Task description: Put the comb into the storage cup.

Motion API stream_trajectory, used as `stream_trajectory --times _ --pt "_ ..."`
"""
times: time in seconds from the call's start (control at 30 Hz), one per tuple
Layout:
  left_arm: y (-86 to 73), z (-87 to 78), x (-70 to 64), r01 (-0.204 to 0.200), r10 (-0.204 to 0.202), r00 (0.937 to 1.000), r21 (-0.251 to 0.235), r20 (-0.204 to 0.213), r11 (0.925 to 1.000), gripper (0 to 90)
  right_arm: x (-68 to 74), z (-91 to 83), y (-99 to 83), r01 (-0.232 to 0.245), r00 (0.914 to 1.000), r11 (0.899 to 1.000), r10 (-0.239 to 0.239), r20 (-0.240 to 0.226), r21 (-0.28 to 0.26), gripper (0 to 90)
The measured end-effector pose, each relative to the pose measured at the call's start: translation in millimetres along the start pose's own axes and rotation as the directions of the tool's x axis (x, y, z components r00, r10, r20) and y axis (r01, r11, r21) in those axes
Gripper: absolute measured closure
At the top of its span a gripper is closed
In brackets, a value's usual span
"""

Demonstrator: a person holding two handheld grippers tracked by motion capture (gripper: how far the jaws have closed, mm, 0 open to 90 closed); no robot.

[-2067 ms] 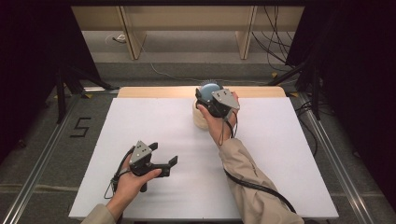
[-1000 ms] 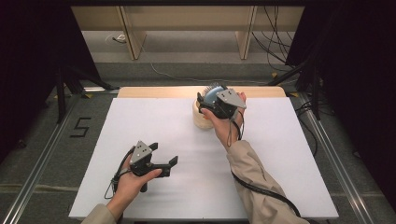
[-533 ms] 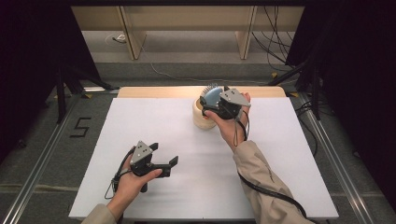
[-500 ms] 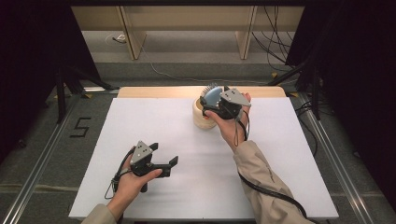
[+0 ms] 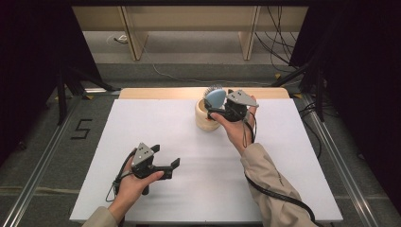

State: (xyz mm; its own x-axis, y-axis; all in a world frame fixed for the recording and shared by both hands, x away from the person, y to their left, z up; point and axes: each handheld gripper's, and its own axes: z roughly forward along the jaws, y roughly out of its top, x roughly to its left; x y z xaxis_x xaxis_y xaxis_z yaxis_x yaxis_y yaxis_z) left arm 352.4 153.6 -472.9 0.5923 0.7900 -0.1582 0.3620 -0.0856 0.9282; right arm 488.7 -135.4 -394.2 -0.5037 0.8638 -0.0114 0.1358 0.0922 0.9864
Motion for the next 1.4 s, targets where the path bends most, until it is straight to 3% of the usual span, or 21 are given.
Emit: stream_trajectory --times 0.47,1.0,1.4 --pt "1.5 -1.5 1.5 0.001 -0.001 1.0000 -0.004 -0.005 1.0000 4.7 -2.3 -13.8 -4.3 0.031 0.9991 0.999 -0.030 -0.030 0.034 3.9" --pt "1.4 -1.4 1.7 -0.001 0.001 1.0000 -0.005 -0.007 1.0000 4.7 -10.2 -34.8 -8.1 0.022 0.9970 0.998 -0.018 -0.075 0.058 5.6" --pt "1.7 -1.9 1.9 -0.002 0.002 0.9999 -0.007 -0.011 1.0000 4.6 -15.5 -44.4 -15.7 0.031 0.9965 0.996 -0.024 -0.079 0.086 6.2"
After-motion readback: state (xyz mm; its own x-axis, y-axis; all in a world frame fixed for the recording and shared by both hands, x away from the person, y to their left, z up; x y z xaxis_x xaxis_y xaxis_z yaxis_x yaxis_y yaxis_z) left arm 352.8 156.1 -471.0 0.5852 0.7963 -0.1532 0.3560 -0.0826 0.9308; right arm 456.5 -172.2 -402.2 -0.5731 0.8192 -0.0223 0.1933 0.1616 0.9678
